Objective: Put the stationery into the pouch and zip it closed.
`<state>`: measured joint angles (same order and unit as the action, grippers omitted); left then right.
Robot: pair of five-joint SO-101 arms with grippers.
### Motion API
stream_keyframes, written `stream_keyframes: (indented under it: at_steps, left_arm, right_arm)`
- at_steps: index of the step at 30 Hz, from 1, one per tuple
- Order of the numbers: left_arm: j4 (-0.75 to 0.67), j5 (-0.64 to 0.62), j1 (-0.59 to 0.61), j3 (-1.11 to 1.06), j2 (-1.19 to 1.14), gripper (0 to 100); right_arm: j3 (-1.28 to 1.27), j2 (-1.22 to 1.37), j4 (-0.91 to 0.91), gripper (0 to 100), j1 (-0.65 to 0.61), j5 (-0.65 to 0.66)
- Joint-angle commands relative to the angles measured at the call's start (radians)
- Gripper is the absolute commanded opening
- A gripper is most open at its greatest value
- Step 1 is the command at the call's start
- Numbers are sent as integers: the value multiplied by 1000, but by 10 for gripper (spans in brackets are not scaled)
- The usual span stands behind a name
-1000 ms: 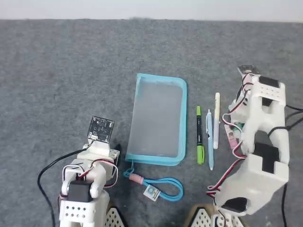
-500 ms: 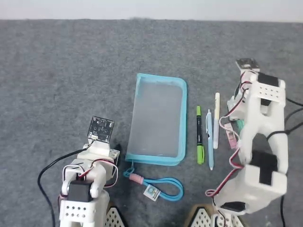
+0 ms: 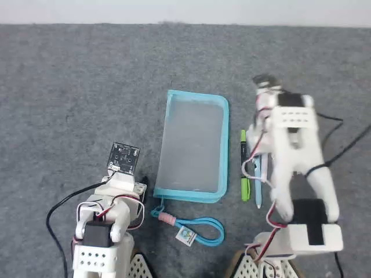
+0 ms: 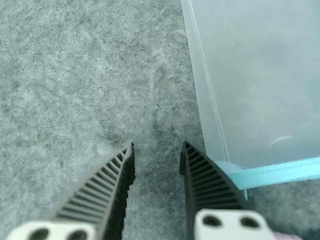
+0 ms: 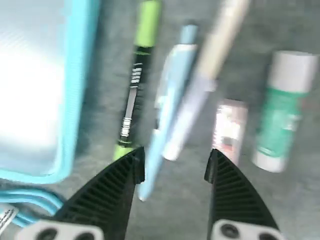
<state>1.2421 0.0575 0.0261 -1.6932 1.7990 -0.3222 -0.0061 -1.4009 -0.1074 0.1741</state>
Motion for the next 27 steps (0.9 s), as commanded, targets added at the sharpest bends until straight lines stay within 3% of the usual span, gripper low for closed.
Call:
stream_keyframes:
  at_steps: [1,15,21,27]
  left_arm:
    - [6,6,5,5,-2,145]
    - [6,6,5,5,-2,145]
    - [6,6,5,5,-2,145]
    - [6,6,5,5,-2,145]
  right_arm:
    - [-72,-61,102,194,-36,-48]
    - [-112,-15,197,193,-28,-109]
    - [-103,74,259,125,-8,-106]
    - [-104,82,274,125,-12,-103]
